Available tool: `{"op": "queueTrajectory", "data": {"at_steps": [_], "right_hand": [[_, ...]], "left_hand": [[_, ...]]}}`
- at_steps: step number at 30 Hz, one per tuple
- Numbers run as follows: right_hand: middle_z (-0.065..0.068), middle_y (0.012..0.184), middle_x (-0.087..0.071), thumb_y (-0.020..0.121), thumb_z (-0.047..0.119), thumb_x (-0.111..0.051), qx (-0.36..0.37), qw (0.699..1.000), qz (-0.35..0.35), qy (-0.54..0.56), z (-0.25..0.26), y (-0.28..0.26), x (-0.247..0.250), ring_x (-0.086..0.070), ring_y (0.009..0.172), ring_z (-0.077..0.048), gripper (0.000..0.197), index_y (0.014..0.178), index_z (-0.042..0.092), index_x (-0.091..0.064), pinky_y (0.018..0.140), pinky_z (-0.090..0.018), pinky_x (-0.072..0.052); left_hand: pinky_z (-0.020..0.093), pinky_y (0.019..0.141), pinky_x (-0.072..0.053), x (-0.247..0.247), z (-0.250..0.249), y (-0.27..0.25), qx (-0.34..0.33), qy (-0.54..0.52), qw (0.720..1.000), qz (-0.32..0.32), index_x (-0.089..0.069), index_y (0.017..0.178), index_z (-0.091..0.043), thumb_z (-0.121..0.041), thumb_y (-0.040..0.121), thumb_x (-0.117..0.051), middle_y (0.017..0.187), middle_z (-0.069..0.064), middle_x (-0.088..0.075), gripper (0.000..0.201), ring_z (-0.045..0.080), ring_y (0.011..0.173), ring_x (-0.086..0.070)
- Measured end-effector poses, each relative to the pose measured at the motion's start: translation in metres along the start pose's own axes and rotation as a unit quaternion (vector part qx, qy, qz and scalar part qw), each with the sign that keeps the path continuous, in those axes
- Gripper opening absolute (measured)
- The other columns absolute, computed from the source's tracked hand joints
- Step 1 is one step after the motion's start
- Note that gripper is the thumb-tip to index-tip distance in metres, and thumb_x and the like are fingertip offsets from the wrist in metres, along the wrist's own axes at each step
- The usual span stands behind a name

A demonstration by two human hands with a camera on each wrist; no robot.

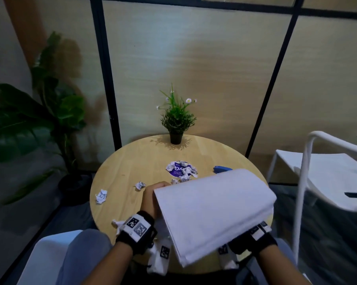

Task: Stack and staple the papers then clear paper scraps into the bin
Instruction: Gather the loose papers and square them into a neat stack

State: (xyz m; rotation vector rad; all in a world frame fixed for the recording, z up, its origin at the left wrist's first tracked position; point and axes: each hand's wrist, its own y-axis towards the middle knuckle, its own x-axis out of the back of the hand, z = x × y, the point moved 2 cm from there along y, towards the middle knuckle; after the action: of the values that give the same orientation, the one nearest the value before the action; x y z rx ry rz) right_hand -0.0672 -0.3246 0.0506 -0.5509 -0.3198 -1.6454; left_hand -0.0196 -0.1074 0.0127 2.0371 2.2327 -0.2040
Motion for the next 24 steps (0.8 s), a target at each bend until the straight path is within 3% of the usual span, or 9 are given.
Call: {"op": "queueTrajectory", "data": {"at_steps": [1,3,8,10,12,14,17,20,24], "right_hand": [[0.021,0.084,-0.059,0.09,-0.003,-0.052,0.036,0.996,0.033,0.07,-0.004,0.003,0.0,-0.051,0.075,0.017,0.034,0.079,0.029,-0.049,0.07,-0.002,-0.043],[0.008,0.081,-0.067,0.086,0.003,-0.062,0.079,0.979,-0.086,0.166,-0.017,0.015,-0.007,-0.054,0.063,0.025,0.012,0.084,0.014,-0.058,0.07,-0.008,-0.048],[-0.01,0.082,-0.068,0.088,0.009,-0.062,0.092,0.96,-0.152,0.216,-0.033,0.015,-0.045,-0.066,0.076,-0.021,0.003,0.089,0.006,-0.061,0.064,-0.019,-0.051],[0.0,0.086,-0.068,0.09,0.009,-0.059,0.112,0.951,-0.153,0.246,-0.028,0.014,-0.043,-0.066,0.077,-0.009,0.008,0.097,0.009,-0.059,0.063,-0.015,-0.051],[0.007,0.088,-0.068,0.087,0.005,-0.062,0.114,0.945,-0.144,0.271,-0.03,0.016,-0.041,-0.066,0.075,0.003,0.013,0.098,0.012,-0.06,0.064,-0.014,-0.053],[0.003,0.087,-0.069,0.079,0.001,-0.07,0.069,0.954,-0.126,0.263,-0.044,0.018,-0.044,-0.067,0.08,-0.01,0.021,0.091,0.015,-0.061,0.07,-0.027,-0.054],[-0.009,0.077,-0.067,0.069,-0.013,-0.071,-0.017,0.968,-0.123,0.216,-0.066,0.018,-0.056,-0.062,0.082,-0.025,0.028,0.075,0.012,-0.061,0.072,-0.035,-0.047],[-0.013,0.082,-0.066,0.072,-0.013,-0.069,-0.038,0.96,-0.115,0.251,-0.063,0.026,-0.049,-0.062,0.086,-0.031,0.017,0.082,-0.001,-0.062,0.076,-0.037,-0.047],[-0.014,0.091,-0.062,0.08,-0.002,-0.068,-0.033,0.97,-0.122,0.21,-0.06,0.029,-0.04,-0.059,0.091,-0.034,0.017,0.091,0.006,-0.059,0.087,-0.048,-0.05]], "left_hand": [[0.029,0.077,-0.048,0.001,0.004,0.0,0.005,0.014,1.0,-0.009,-0.064,0.091,-0.001,-0.001,0.095,-0.04,0.055,-0.016,-0.068,0.024,0.02,0.085,-0.058],[0.011,0.073,-0.047,-0.001,0.016,-0.007,-0.037,0.048,0.998,-0.014,-0.064,0.106,0.002,-0.001,0.092,-0.052,0.074,-0.017,-0.069,0.019,0.011,0.096,-0.059],[0.019,0.051,-0.039,-0.013,0.029,-0.022,-0.039,0.094,0.993,-0.055,-0.056,0.058,-0.007,-0.028,0.087,-0.063,0.053,0.0,-0.053,0.036,0.014,0.055,-0.048],[0.016,0.044,-0.035,-0.014,0.025,-0.023,-0.04,0.077,0.993,-0.079,-0.05,0.057,-0.015,-0.022,0.087,-0.063,0.052,-0.002,-0.046,0.034,0.014,0.048,-0.043],[0.012,0.052,-0.046,-0.011,0.023,-0.025,-0.038,0.004,0.998,-0.054,-0.063,0.071,-0.017,-0.016,0.084,-0.067,0.061,-0.007,-0.064,0.014,0.009,0.057,-0.061],[0.013,0.06,-0.053,-0.005,0.032,-0.03,-0.002,-0.032,0.999,-0.039,-0.069,0.087,-0.013,-0.006,0.078,-0.072,0.076,-0.007,-0.072,0.011,0.013,0.077,-0.069],[0.014,0.055,-0.047,-0.006,0.054,-0.027,0.08,0.081,0.991,-0.063,-0.067,0.09,-0.002,-0.003,0.076,-0.074,0.077,0.004,-0.068,0.015,0.018,0.077,-0.061],[0.013,0.053,-0.047,-0.008,0.039,-0.015,0.037,0.062,0.994,-0.082,-0.069,0.085,-0.002,-0.001,0.076,-0.074,0.072,0.001,-0.065,0.01,0.015,0.066,-0.058],[0.018,0.068,-0.052,-0.005,0.034,-0.012,0.03,0.067,0.997,0.023,-0.066,0.087,-0.013,0.0,0.082,-0.068,0.082,-0.002,-0.067,0.014,0.015,0.078,-0.063]]}}
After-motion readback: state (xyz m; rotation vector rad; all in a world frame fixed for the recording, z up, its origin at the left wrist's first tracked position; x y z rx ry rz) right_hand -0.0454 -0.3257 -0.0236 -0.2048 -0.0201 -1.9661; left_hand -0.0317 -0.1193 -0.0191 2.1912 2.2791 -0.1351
